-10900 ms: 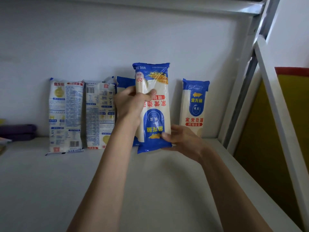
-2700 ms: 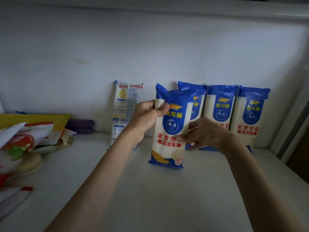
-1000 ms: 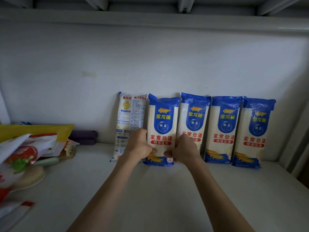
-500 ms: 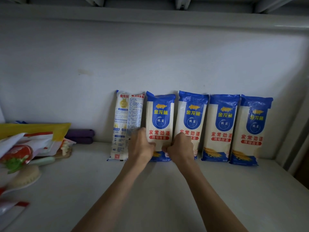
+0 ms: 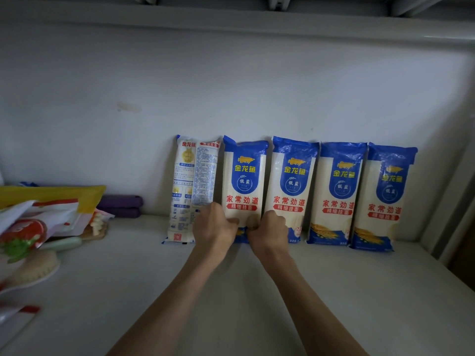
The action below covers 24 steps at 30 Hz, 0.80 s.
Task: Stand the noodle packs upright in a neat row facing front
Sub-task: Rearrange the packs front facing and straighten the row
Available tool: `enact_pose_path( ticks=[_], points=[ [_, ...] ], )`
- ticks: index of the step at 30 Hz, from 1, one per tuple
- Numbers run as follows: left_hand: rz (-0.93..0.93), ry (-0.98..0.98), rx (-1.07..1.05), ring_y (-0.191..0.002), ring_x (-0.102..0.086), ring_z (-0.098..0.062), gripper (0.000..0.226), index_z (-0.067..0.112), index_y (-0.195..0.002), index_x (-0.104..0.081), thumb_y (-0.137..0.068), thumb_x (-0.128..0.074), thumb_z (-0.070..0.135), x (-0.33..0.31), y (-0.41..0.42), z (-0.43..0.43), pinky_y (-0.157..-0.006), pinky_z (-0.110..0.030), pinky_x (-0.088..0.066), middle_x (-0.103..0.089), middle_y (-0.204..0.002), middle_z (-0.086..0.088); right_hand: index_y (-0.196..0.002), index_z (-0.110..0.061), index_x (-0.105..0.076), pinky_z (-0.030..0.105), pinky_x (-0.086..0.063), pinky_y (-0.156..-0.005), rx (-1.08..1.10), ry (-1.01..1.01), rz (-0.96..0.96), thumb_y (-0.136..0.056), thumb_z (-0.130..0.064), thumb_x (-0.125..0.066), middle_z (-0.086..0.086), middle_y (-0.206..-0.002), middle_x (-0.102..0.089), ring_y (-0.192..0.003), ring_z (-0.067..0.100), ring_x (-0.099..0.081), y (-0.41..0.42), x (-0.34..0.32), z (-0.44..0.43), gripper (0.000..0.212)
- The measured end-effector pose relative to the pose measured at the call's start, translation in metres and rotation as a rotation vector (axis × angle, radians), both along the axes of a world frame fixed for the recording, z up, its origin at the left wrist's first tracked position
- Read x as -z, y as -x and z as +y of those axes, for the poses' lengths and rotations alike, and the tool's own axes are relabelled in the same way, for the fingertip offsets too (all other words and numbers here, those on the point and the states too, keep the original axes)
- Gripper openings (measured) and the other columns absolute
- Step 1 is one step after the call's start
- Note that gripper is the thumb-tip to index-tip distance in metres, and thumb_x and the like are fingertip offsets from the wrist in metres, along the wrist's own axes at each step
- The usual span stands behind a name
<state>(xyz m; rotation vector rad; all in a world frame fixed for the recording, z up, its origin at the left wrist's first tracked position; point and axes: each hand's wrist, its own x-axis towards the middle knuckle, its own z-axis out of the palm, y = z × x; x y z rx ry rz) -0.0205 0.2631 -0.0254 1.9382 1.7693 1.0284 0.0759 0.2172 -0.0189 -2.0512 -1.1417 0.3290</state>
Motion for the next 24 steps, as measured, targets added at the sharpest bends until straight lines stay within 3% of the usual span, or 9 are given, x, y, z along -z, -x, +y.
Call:
enact_pose_path(
  ticks=[4,9,17,20,24],
  points=[
    [0.064,-0.044,-0.025,-0.087,-0.068,-0.022,0.031,0.011,-0.105,-0.067,-0.086,-0.069,0.035,0.005,0.0,-0.001,-0.064,-0.029,-0.05,-0.071,-0.1,-0.006,-0.09,-0.012,-0.053,0.039,-0.059,-0.077,0.0,0.042,0.058,-0.084,-0.022,-0.07,0.012,-0.102,-0.068,-0.088,0.028,-0.069,-0.014,-0.015,0.0,0.021],
    [0.098,-0.094,-0.035,-0.09,-0.068,-0.021,0.028,0.011,-0.106,-0.067,-0.089,-0.066,0.033,0.008,-0.003,-0.003,-0.062,-0.025,-0.045,-0.071,-0.101,-0.006,-0.125,-0.01,-0.05,0.04,-0.051,-0.088,0.119,0.052,-0.007,-0.081,-0.026,-0.075,0.008,-0.121,-0.061,-0.114,0.03,-0.06,-0.039,-0.019,-0.008,0.053],
    [0.192,-0.072,-0.02,-0.092,-0.068,-0.021,0.03,0.015,-0.107,-0.063,-0.089,-0.066,0.038,0.005,-0.004,-0.002,-0.064,-0.028,-0.047,-0.068,-0.105,-0.004,-0.13,-0.006,-0.031,0.047,-0.047,-0.095,0.204,-0.016,-0.036,-0.08,-0.019,-0.073,0.019,-0.129,-0.047,-0.118,0.038,-0.052,-0.03,0.004,-0.004,0.067],
    [0.124,-0.001,0.041,-0.09,-0.068,-0.021,0.042,0.018,-0.106,-0.063,-0.076,-0.076,0.044,-0.001,-0.004,0.001,-0.065,-0.031,-0.054,-0.067,-0.103,0.0,-0.129,-0.006,-0.029,0.047,-0.046,-0.095,0.223,0.014,-0.037,-0.077,-0.02,-0.075,0.02,-0.129,-0.042,-0.118,0.04,-0.052,-0.031,0.004,-0.003,0.071],
    [0.201,-0.023,0.017,-0.105,-0.064,-0.028,0.061,0.01,-0.12,-0.047,-0.075,-0.079,0.033,0.005,-0.012,-0.006,-0.076,-0.037,-0.053,-0.062,-0.114,-0.008,-0.135,-0.007,-0.017,0.046,-0.046,-0.096,0.241,0.023,-0.027,-0.074,-0.021,-0.079,0.022,-0.133,-0.036,-0.121,0.041,-0.048,-0.033,0.002,-0.004,0.089]
  ],
)
